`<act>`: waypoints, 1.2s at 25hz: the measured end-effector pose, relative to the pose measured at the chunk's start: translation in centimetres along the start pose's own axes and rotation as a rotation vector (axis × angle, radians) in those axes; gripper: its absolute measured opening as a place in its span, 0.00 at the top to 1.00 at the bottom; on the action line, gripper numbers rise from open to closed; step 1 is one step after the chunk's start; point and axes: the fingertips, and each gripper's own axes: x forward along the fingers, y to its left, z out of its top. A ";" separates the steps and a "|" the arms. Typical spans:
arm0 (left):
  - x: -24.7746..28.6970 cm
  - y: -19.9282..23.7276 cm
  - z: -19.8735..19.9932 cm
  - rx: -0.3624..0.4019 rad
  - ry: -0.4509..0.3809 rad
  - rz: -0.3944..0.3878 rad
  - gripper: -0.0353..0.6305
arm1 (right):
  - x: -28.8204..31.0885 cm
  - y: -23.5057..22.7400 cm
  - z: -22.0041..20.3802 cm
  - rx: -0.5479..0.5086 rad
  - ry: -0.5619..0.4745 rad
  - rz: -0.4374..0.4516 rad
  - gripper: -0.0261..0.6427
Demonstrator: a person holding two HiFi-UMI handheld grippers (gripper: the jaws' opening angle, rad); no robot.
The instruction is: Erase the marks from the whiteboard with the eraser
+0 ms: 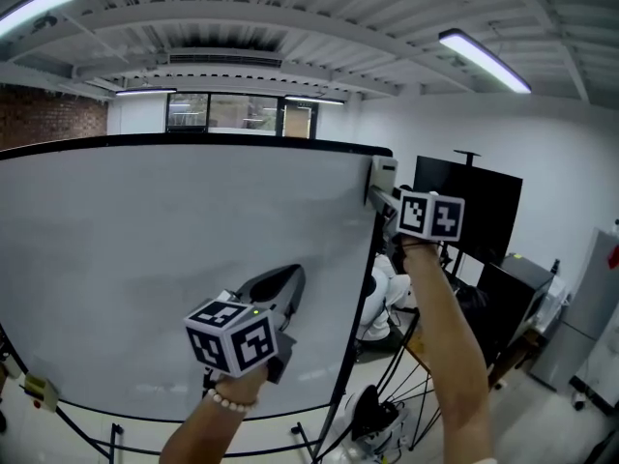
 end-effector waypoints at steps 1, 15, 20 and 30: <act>0.1 0.0 -0.2 -0.013 0.002 0.001 0.96 | -0.1 -0.1 -0.5 -0.008 0.003 -0.003 0.58; -0.7 1.6 -2.2 -0.091 0.030 0.031 0.96 | -0.5 1.3 -6.1 0.008 0.050 0.008 0.58; -2.9 2.8 -1.1 -0.063 0.038 0.040 0.97 | -0.4 4.0 -6.1 -0.014 0.048 -0.020 0.58; -8.3 8.7 2.9 -0.022 0.033 0.078 0.96 | 1.2 12.5 -6.0 -0.031 0.035 -0.047 0.58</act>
